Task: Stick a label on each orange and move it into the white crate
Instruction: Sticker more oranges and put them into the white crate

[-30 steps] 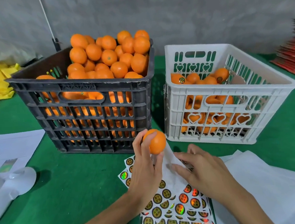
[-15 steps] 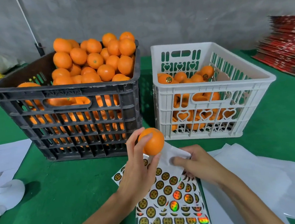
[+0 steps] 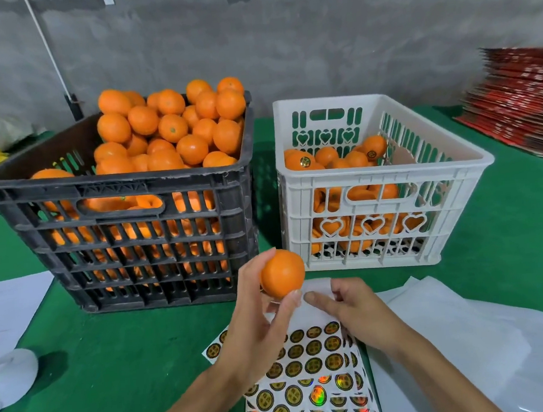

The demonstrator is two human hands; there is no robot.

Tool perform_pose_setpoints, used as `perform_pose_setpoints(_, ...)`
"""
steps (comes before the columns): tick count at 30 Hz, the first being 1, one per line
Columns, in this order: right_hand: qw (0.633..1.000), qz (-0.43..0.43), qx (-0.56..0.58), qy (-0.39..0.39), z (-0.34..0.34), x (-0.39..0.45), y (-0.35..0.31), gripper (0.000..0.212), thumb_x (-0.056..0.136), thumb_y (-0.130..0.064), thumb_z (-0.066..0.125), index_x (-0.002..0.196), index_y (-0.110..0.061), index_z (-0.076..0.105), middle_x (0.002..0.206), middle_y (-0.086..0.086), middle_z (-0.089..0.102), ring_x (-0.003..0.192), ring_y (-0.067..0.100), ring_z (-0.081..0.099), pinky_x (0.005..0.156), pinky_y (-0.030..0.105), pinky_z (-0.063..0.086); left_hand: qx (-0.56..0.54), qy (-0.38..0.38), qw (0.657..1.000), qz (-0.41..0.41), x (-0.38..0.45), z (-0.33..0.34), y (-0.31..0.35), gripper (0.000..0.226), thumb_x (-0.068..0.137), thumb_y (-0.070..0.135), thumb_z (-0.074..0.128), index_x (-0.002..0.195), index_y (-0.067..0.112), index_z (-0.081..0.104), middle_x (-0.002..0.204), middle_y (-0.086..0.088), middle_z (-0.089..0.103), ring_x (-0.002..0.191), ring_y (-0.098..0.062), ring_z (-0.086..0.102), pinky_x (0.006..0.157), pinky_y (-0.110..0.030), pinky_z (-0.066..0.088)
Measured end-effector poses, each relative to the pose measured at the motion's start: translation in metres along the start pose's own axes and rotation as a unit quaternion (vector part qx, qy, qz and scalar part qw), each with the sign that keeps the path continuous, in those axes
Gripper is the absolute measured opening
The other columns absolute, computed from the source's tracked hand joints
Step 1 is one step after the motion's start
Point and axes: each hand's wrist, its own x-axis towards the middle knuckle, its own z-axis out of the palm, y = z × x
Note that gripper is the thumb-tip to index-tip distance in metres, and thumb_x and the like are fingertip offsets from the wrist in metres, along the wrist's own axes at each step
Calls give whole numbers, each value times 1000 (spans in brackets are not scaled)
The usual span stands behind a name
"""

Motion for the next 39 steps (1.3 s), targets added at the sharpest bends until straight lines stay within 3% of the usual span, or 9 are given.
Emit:
perform_pose_setpoints(3,1000,-11,-11,12,5,0,-2,36,95,-36,72,100,-1,69,83,24,74,75,49,70,61,47,55,-15,-6,1000,-27,-3,7,2,66,97,58,61,151,57,23,140,-12,51,106,-24,73,85,-24,60)
perform_pose_setpoints(5,1000,-11,-6,9,4,0,-2,33,94,-37,74,115,-14,66,82,16,76,69,37,71,62,48,57,-61,-3,996,-68,-7,16,0,58,102,54,58,147,60,23,133,-11,57,101,-20,75,88,-18,57)
perform_pose_setpoints(9,996,36,73,-35,-11,-9,8,82,82,-33,87,145,-50,37,78,25,69,61,23,62,61,32,53,-84,40,992,-81,-7,22,-12,55,106,43,57,145,59,22,133,2,55,104,-19,76,92,-28,58)
perform_pose_setpoints(12,984,27,158,-75,-19,-24,15,84,75,-17,94,141,-50,53,82,22,66,70,26,65,71,31,57,-85,46,992,-85,-5,21,-15,55,105,43,56,146,57,21,135,5,55,107,-15,75,95,-26,50)
perform_pose_setpoints(16,990,35,117,-77,-16,-31,15,57,67,-10,94,118,-29,77,81,7,57,79,18,64,84,30,56,-85,58,990,-97,-5,22,-16,55,105,42,58,146,55,24,131,0,61,108,-15,75,96,-32,50)
perform_pose_setpoints(22,994,28,83,-60,-10,-32,18,48,72,1,87,115,-18,79,73,-4,52,73,12,56,82,21,52,-80,52,991,-97,-6,23,-18,56,104,43,56,149,51,23,121,23,59,108,-19,75,99,-33,51)
perform_pose_setpoints(32,997,-6,68,-29,-3,-29,20,32,76,-16,84,108,-23,82,78,7,49,90,41,63,104,39,51,-75,46,992,-95,-5,23,-18,53,106,44,54,146,57,23,132,3,58,108,-13,75,90,-16,54)
perform_pose_setpoints(36,998,-5,53,-23,-2,-31,20,27,75,-23,84,102,-29,83,93,23,68,92,43,64,98,35,56,-75,51,992,-91,-5,24,-20,53,106,45,55,145,59,22,133,0,57,108,-13,74,92,-11,51)
perform_pose_setpoints(39,999,-1,35,-14,1,-30,17,20,76,-28,82,95,-29,84,105,13,77,90,27,72,83,32,61,-71,54,992,-93,-5,23,-19,54,106,44,55,147,57,22,134,0,55,108,-15,74,92,-14,53)
